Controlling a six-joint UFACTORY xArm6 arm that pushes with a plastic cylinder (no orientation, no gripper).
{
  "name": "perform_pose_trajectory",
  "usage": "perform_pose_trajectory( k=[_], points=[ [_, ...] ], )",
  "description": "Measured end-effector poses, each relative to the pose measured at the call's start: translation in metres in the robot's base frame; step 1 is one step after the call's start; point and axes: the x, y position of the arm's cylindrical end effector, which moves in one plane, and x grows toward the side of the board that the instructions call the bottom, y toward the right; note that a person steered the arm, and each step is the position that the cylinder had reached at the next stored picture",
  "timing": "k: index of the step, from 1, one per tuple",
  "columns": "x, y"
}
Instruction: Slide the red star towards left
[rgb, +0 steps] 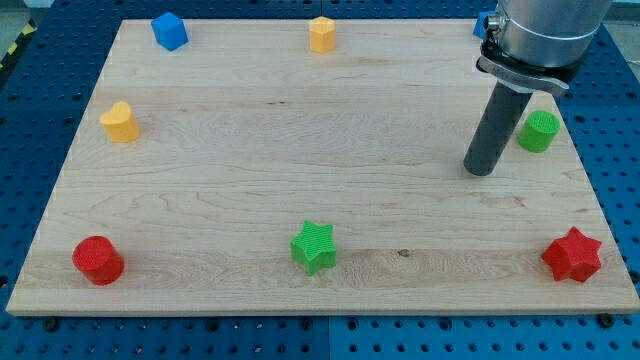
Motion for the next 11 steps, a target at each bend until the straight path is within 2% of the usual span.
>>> perform_pose_trajectory(
  k=[1, 3, 6, 11],
  points=[
    [0.005, 0.029],
    [0.061, 0.103],
    [0.124, 0.115],
    [0.128, 0.098]
  ],
)
